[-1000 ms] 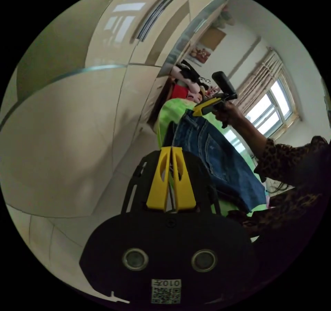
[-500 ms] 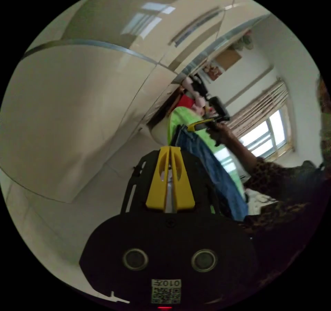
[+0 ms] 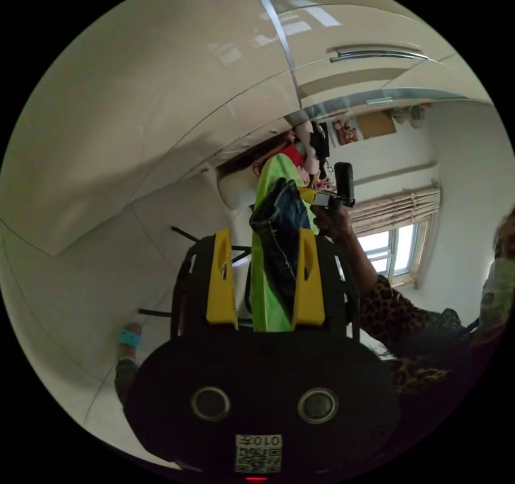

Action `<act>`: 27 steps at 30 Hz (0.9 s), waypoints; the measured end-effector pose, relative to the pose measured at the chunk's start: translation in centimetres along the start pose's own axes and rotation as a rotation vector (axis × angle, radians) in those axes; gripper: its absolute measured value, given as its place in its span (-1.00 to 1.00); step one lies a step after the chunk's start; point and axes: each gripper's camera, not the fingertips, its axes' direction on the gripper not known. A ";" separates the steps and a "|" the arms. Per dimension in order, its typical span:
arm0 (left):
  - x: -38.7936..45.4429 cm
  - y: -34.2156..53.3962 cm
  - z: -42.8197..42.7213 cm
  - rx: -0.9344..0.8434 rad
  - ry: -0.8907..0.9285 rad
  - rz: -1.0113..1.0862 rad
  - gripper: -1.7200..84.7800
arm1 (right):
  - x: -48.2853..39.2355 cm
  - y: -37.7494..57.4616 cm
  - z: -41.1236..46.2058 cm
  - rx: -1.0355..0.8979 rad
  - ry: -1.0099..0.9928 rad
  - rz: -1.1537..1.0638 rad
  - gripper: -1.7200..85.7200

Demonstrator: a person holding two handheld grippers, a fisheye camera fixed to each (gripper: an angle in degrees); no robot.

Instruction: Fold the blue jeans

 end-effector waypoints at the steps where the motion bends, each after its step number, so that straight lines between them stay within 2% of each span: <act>1: 0.2 -0.1 0.1 -0.006 0.014 -0.005 -0.68 | 0.0 0.7 -0.3 -0.012 -0.007 0.018 -0.72; 3: 1.8 -0.3 -0.5 0.016 0.089 0.007 -0.73 | -0.2 1.7 -0.8 -0.031 -0.012 0.055 -0.76; 7: 5.6 -0.9 -2.4 0.024 0.046 0.059 -0.79 | -3.2 6.3 -5.6 0.127 -0.138 -0.031 -0.79; 12: 16.3 -1.1 -5.8 0.056 0.083 0.283 -0.83 | -8.0 14.5 -12.2 0.265 -0.187 -0.142 -0.79; 19: 31.8 1.6 -6.6 0.052 0.100 0.577 -0.85 | -15.7 31.6 -20.4 0.467 -0.151 -0.240 -0.80; 27: 48.0 8.4 -2.8 -0.104 0.175 0.849 -0.83 | -21.6 51.5 -23.7 0.627 -0.084 -0.222 -0.80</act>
